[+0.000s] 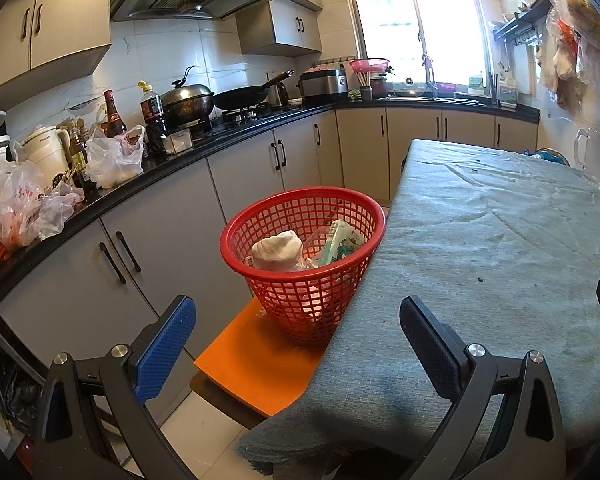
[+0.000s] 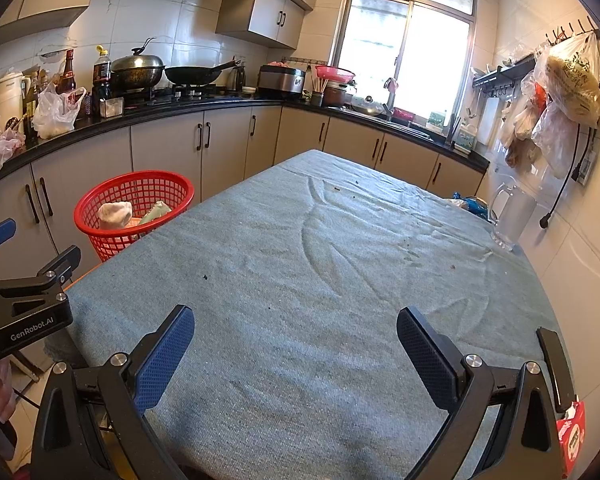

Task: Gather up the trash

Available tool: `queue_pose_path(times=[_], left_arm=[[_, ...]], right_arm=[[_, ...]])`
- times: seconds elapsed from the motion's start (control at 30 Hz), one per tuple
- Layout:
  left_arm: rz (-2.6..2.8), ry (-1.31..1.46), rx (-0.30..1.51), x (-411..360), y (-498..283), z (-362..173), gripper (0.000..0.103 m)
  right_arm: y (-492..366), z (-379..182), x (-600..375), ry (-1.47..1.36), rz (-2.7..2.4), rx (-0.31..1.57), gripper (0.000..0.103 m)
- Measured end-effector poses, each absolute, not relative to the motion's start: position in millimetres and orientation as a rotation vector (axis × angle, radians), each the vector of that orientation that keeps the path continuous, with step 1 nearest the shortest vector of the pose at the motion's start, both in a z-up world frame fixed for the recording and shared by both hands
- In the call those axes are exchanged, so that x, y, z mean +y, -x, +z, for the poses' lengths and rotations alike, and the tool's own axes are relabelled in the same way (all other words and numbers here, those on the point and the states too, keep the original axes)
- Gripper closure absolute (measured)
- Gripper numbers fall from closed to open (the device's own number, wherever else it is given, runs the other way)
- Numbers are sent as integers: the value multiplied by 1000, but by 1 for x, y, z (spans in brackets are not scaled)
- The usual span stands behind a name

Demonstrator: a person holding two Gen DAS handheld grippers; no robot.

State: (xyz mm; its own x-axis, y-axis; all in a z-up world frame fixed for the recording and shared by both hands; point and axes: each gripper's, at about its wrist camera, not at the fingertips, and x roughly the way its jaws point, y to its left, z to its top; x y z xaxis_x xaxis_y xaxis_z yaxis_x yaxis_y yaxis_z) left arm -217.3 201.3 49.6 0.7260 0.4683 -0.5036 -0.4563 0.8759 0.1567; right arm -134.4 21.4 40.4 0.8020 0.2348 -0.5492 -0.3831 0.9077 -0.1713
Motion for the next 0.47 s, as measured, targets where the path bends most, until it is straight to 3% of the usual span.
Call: queue_pose_path(times=[0.3, 0.47], left_arm=[[448, -57, 576, 177, 197, 52, 2], [241, -43, 696, 136, 149, 48, 2]], right_arm=[[127, 37, -2, 226, 319, 580, 0], [90, 31, -63, 119, 188, 653, 0]])
